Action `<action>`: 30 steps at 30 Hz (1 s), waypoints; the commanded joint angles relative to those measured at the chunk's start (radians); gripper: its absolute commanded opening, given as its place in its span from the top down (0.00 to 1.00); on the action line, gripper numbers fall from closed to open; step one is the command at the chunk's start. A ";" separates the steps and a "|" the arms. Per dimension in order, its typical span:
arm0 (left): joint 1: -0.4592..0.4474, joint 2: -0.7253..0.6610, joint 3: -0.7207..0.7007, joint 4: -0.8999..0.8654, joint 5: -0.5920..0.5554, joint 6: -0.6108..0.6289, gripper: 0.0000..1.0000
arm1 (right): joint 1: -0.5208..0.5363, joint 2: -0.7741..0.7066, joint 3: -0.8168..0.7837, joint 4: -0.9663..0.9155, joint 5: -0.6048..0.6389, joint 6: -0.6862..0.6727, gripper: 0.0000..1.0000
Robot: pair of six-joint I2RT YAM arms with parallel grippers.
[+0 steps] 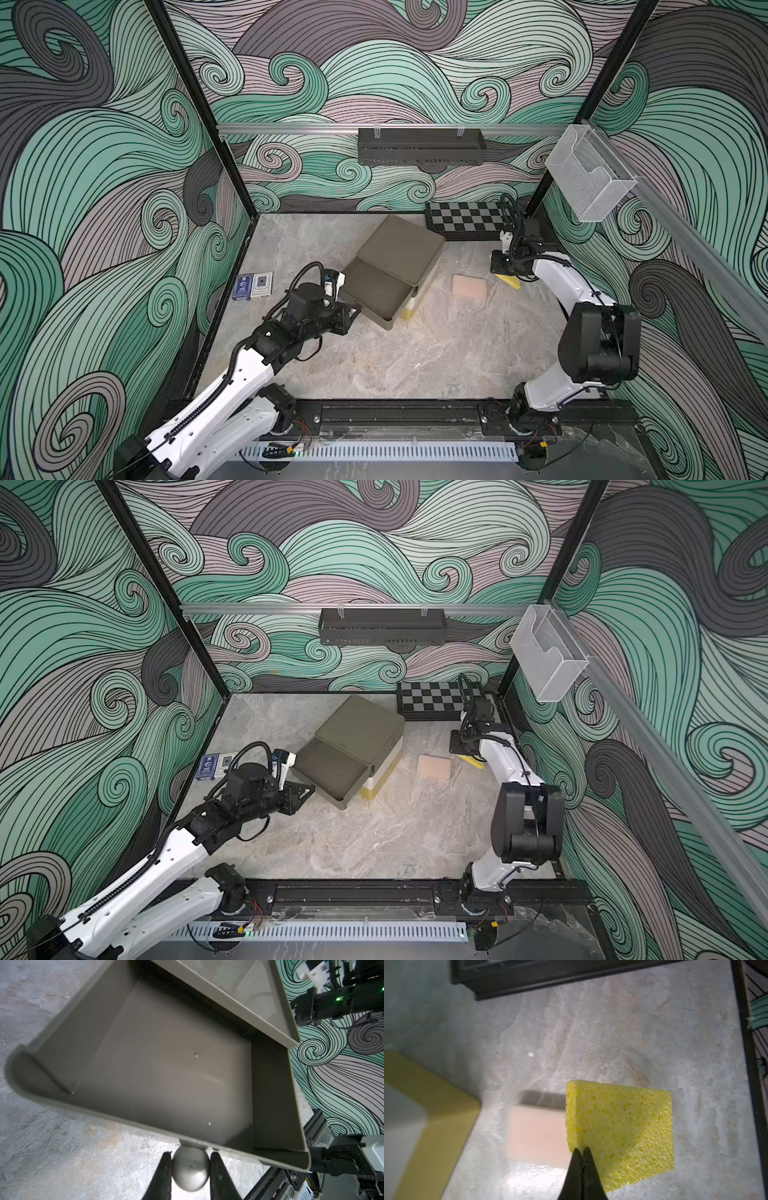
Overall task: Take the sponge out of the drawer
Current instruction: Place the sponge at the center of the board.
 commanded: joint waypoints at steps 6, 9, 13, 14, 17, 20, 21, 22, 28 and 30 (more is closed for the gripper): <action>-0.004 0.052 0.007 0.000 0.023 0.006 0.86 | -0.036 0.033 -0.053 0.016 0.140 -0.063 1.00; -0.004 0.068 0.009 0.000 0.025 0.003 0.86 | -0.037 0.028 -0.071 0.019 0.149 -0.047 0.84; -0.004 0.060 0.019 -0.016 0.013 0.008 0.86 | -0.037 -0.036 -0.079 0.032 0.062 -0.019 0.62; -0.004 0.056 0.020 -0.017 0.009 0.010 0.86 | -0.038 -0.064 -0.073 0.032 0.023 -0.012 0.45; -0.004 0.051 0.017 -0.020 0.001 0.011 0.86 | -0.036 -0.149 -0.046 0.027 -0.144 -0.008 0.07; -0.004 0.047 0.013 -0.018 -0.004 0.011 0.86 | -0.022 -0.240 -0.034 0.096 -0.390 0.002 0.08; -0.004 0.048 0.012 -0.017 -0.006 0.011 0.86 | -0.007 -0.257 -0.016 0.114 -0.476 0.004 0.08; -0.004 0.048 0.014 -0.015 -0.007 0.012 0.86 | 0.010 -0.257 0.006 0.123 -0.534 -0.001 0.08; -0.004 0.043 0.013 -0.010 -0.008 0.014 0.86 | 0.070 -0.062 0.218 0.154 -0.730 -0.025 0.10; -0.004 0.034 0.009 -0.007 -0.013 0.012 0.86 | 0.073 0.022 0.270 0.216 -0.760 0.013 0.11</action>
